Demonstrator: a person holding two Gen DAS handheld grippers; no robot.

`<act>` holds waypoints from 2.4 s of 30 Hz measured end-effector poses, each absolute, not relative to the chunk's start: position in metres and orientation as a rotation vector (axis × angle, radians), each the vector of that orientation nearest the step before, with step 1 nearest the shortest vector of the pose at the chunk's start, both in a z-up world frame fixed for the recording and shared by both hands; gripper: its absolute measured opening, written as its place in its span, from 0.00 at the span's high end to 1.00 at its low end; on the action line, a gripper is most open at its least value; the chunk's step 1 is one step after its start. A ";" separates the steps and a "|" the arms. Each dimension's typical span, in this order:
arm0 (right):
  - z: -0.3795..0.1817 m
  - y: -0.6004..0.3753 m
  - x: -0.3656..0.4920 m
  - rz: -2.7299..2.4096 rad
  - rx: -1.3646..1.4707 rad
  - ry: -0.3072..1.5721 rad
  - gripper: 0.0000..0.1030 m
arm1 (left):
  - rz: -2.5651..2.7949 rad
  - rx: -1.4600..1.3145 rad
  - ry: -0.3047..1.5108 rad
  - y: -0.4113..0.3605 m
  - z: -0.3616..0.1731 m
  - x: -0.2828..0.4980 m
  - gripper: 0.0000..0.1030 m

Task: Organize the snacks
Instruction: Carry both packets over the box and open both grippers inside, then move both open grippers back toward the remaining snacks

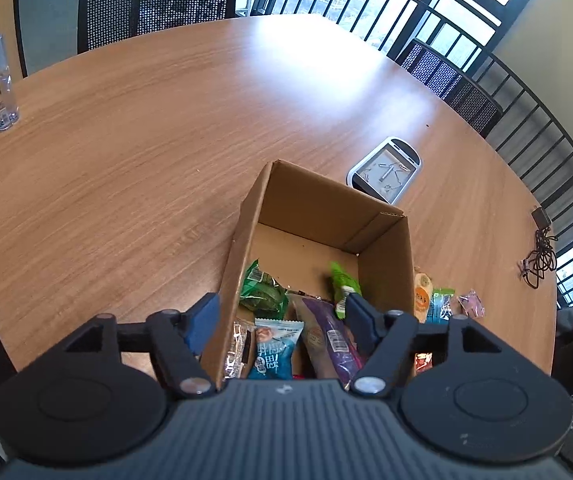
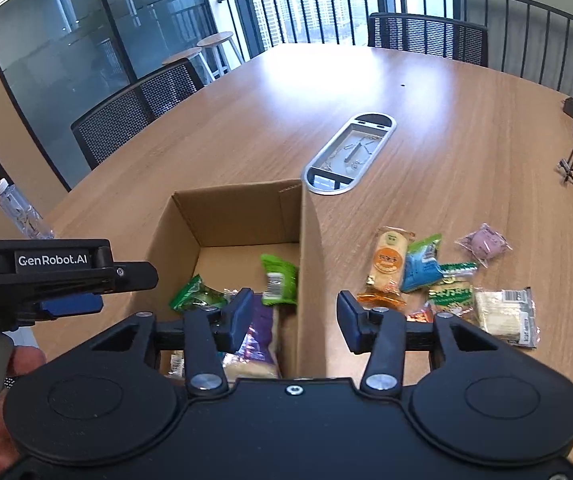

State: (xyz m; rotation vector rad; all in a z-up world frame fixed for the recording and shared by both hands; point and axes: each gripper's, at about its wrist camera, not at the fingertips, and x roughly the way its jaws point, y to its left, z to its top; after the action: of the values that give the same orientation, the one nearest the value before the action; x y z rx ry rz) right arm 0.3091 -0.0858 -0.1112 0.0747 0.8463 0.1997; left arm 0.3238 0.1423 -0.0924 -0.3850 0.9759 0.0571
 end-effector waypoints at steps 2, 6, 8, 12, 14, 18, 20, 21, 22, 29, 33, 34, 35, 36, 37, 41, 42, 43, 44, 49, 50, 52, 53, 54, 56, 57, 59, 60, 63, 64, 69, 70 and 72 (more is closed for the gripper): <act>-0.111 -0.092 0.306 0.189 0.080 0.846 0.53 | 0.049 -0.380 0.976 0.138 -0.092 0.324 0.28; -0.110 -0.103 0.298 0.163 0.093 0.841 0.49 | 0.033 -0.361 0.974 0.127 -0.090 0.320 0.24; -0.110 -0.110 0.294 0.149 0.100 0.841 0.47 | 0.024 -0.351 0.972 0.121 -0.090 0.319 0.22; -0.110 -0.124 0.287 0.121 0.112 0.834 0.38 | -0.009 -0.333 0.975 0.106 -0.089 0.316 0.22; -0.110 -0.132 0.283 0.106 0.121 0.834 0.36 | -0.026 -0.322 0.977 0.097 -0.089 0.314 0.21; -0.110 -0.146 0.276 0.077 0.132 0.830 0.32 | -0.055 -0.303 0.978 0.082 -0.088 0.311 0.21; -0.110 -0.152 0.273 0.063 0.135 0.826 0.30 | -0.069 -0.293 0.977 0.074 -0.088 0.310 0.21; -0.110 -0.156 0.271 0.057 0.136 0.825 0.28 | -0.076 -0.287 0.977 0.069 -0.088 0.309 0.21; -0.109 -0.159 0.270 0.051 0.137 0.823 0.27 | -0.084 -0.282 0.978 0.066 -0.088 0.308 0.21; -0.110 -0.181 0.262 0.012 0.157 0.825 0.24 | -0.168 -0.198 0.949 0.035 -0.079 0.301 0.21; -0.110 -0.190 0.260 -0.007 0.162 0.820 0.23 | -0.210 -0.152 0.952 0.019 -0.078 0.298 0.21; -0.110 -0.193 0.259 -0.011 0.165 0.819 0.23 | -0.219 -0.140 0.954 0.016 -0.079 0.298 0.21; -0.110 -0.195 0.258 -0.017 0.168 0.817 0.22 | -0.229 -0.129 0.954 0.013 -0.079 0.298 0.21; -0.111 -0.198 0.258 -0.022 0.171 0.817 0.22 | -0.240 -0.115 0.952 0.009 -0.079 0.298 0.21; -0.112 -0.201 0.258 -0.028 0.174 0.819 0.22 | -0.248 -0.104 0.949 0.007 -0.079 0.298 0.21; -0.114 -0.210 0.258 -0.047 0.183 0.825 0.22 | -0.278 -0.034 0.922 -0.006 -0.078 0.298 0.21; -0.115 -0.212 0.258 -0.051 0.184 0.827 0.21 | -0.288 -0.027 0.922 -0.008 -0.078 0.299 0.21; -0.116 -0.214 0.258 -0.055 0.186 0.829 0.21 | -0.296 -0.022 0.924 -0.010 -0.079 0.301 0.21; -0.117 -0.216 0.259 -0.059 0.188 0.832 0.21 | -0.303 -0.017 0.927 -0.012 -0.079 0.302 0.21; -0.124 -0.224 0.264 -0.072 0.186 0.852 0.20 | -0.340 0.027 0.948 -0.023 -0.087 0.312 0.24; -0.126 -0.226 0.266 -0.075 0.189 0.856 0.20 | -0.345 0.044 0.950 -0.026 -0.088 0.314 0.24; -0.128 -0.231 0.269 -0.082 0.198 0.862 0.20 | -0.360 0.072 0.955 -0.030 -0.092 0.318 0.24; -0.130 -0.233 0.270 -0.086 0.198 0.866 0.20 | -0.373 0.083 0.964 -0.032 -0.094 0.321 0.24; -0.131 -0.236 0.272 -0.091 0.196 0.869 0.20 | -0.386 0.095 0.974 -0.035 -0.096 0.324 0.25; -0.135 -0.241 0.275 -0.098 0.198 0.877 0.20 | -0.410 0.127 0.988 -0.040 -0.100 0.330 0.27; -0.137 -0.243 0.277 -0.103 0.200 0.882 0.20 | -0.421 0.143 0.995 -0.042 -0.103 0.333 0.28; -0.141 -0.248 0.280 -0.111 0.205 0.891 0.20 | -0.439 0.165 1.011 -0.047 -0.108 0.339 0.31; -0.143 -0.250 0.281 -0.113 0.207 0.896 0.20 | -0.446 0.172 1.016 -0.049 -0.110 0.342 0.31; -0.149 -0.254 0.285 -0.117 0.211 0.909 0.20 | -0.471 0.214 1.028 -0.058 -0.117 0.349 0.33; -0.150 -0.256 0.287 -0.118 0.215 0.914 0.20 | -0.479 0.229 1.035 -0.061 -0.120 0.351 0.33; -0.159 -0.262 0.296 -0.117 0.226 0.930 0.20 | -0.520 0.282 1.066 -0.077 -0.132 0.361 0.39; -0.160 -0.263 0.297 -0.118 0.229 0.932 0.20 | -0.524 0.288 1.070 -0.079 -0.134 0.363 0.41; -0.163 -0.265 0.301 -0.119 0.234 0.934 0.20 | -0.534 0.300 1.084 -0.083 -0.139 0.368 0.43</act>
State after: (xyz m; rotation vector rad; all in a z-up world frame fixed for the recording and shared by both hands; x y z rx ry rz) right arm 0.3005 -0.2647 -0.1628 0.2335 0.9336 -0.1195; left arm 0.3678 -0.0832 -0.1395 0.2998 1.0843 -0.5343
